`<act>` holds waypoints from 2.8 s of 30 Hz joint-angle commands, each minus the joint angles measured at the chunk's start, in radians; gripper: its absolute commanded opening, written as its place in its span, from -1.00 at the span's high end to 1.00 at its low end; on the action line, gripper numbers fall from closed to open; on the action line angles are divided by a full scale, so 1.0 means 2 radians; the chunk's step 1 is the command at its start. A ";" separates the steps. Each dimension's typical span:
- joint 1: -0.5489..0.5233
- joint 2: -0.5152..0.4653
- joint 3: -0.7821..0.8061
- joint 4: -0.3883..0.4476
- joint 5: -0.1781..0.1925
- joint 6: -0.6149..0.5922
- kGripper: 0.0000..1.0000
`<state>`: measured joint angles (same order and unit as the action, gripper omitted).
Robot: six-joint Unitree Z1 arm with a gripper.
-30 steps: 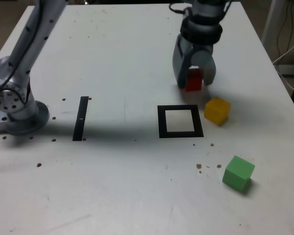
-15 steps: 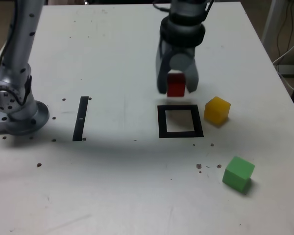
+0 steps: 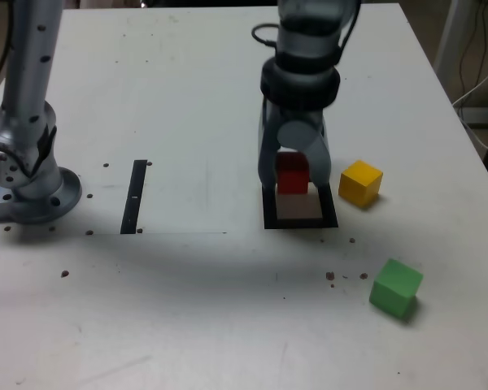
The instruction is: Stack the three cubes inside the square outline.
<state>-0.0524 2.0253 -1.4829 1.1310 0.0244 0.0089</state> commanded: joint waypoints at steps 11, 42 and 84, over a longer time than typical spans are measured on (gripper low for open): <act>-0.002 0.024 0.003 -0.021 0.002 -0.003 0.11; 0.004 -0.030 -0.031 0.009 0.072 0.054 -0.99; -0.024 0.103 -0.197 0.070 0.116 0.292 -0.95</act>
<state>-0.0967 2.2207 -1.8684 1.2717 0.2589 0.5898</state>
